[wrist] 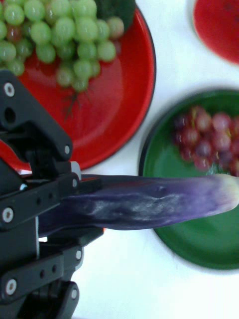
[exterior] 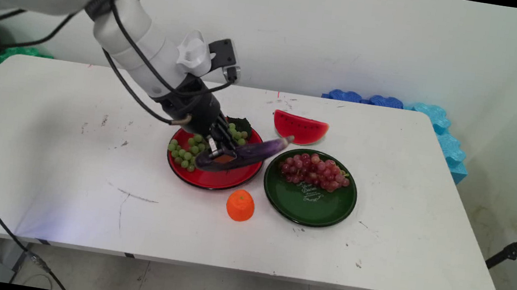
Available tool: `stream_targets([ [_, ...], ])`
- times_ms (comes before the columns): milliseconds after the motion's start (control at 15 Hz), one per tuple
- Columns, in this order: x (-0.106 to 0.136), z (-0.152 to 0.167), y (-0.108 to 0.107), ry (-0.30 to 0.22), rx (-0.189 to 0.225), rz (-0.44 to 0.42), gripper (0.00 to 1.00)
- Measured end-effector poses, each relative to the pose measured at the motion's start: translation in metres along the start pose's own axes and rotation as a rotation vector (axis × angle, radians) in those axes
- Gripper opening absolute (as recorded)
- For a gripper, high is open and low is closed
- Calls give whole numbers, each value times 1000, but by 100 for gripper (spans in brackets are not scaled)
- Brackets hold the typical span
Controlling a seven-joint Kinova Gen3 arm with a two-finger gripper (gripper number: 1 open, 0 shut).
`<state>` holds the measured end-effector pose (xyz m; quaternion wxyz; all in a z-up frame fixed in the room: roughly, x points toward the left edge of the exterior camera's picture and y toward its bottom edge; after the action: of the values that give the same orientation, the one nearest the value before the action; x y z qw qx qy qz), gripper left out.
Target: Place the picked object on the table
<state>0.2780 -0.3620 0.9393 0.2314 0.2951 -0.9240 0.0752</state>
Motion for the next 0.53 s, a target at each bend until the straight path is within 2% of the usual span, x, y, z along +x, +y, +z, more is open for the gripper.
stream_targets([
  [267, 6, -13, 24, -15, -54, 78, 0],
  [533, 1, -8, 44, -35, -94, 134, 0],
])
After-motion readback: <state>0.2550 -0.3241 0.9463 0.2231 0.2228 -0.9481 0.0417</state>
